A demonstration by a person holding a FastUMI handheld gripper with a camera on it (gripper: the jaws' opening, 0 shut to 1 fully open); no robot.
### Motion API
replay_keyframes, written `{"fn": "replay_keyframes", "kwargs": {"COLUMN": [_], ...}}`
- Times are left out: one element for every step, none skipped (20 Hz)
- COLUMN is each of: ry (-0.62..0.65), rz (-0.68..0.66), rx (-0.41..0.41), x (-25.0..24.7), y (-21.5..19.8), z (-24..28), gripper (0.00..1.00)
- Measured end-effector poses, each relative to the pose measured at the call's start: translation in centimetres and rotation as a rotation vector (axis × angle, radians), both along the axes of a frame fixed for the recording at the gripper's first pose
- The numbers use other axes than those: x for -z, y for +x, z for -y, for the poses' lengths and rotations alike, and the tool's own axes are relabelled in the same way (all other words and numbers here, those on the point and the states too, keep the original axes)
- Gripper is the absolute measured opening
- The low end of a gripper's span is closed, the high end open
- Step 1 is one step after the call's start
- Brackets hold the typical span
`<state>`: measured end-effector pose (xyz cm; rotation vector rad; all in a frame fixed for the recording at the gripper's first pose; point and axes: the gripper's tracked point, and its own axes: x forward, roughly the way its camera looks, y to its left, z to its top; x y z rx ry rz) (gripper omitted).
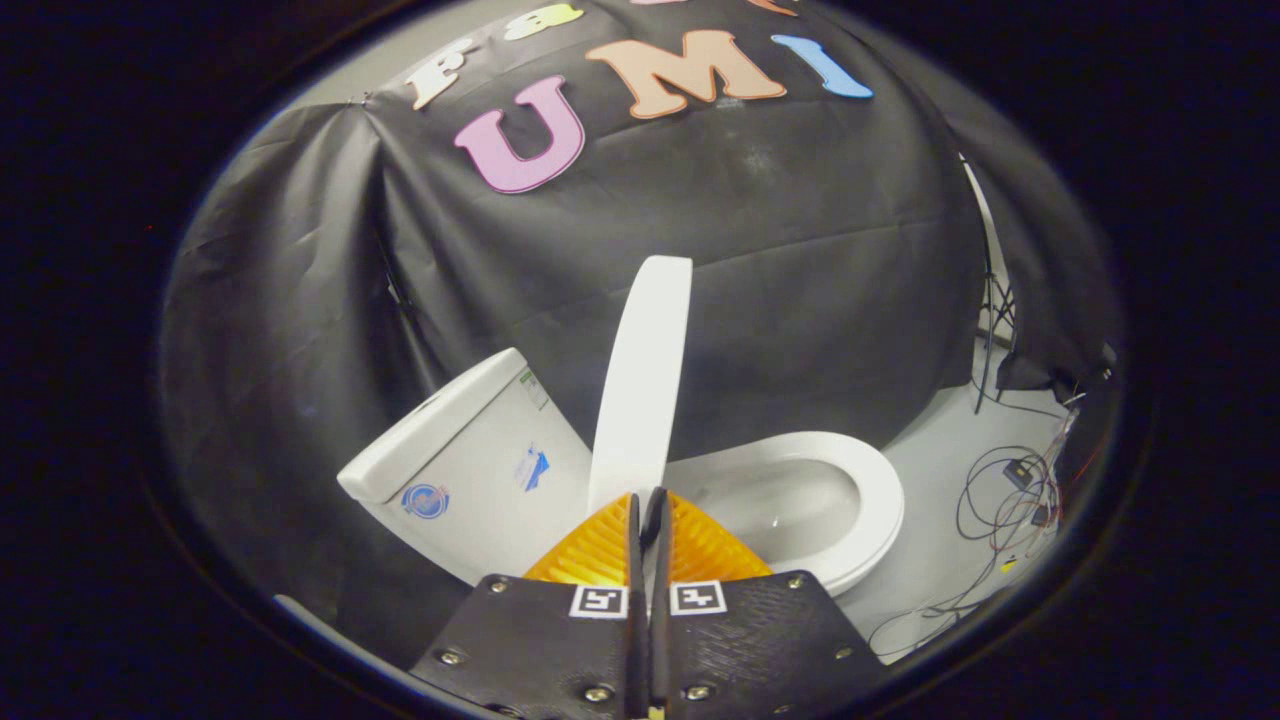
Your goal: Open the toilet lid.
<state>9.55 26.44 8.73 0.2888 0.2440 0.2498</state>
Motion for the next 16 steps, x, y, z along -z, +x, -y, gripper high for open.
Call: {"fn": "replay_keyframes", "kwargs": {"ry": [-0.007,-0.015,-0.025,-0.033,-0.045,-0.055,-0.063,-0.058,-0.056,-0.051,-0.058,-0.060,-0.063,-0.063,-0.064,-0.067], "rz": [0.006,0.012,0.017,0.023,0.030,0.038,0.044,0.045,0.050,0.056,0.060,0.066,0.069,0.074,0.077,0.082], "rx": [-0.004,-0.006,-0.008,-0.009,-0.013,-0.016,-0.016,-0.016,-0.021,-0.023,-0.024,-0.024,-0.028,-0.032,-0.036,-0.038], "x": [-0.3,-0.4,-0.5,-0.8,-1.0,-1.1,-1.2,-1.3,-1.4,-1.6,-1.7,-2.0,-2.0,-2.1,-2.2,-2.4], "y": [0.0,-0.1,-0.1,-0.2,-0.2,-0.3,-0.4,-0.5,-0.6,-0.6,-0.6,-0.8,-0.6,-0.8,-1.0,-0.9], "z": [-0.3,-0.6,-1.0,-1.3,-1.7,-2.1,-2.4,-2.8,-3.2,-3.6,-3.8,-3.9,-4.3,-4.8,-5.1,-5.4], "gripper": [0.01,0.01,0.01,0.01,0.01,0.01,0.01,0.01,0.01,0.01,0.01,0.01,0.01,0.02,0.02,0.02]}}
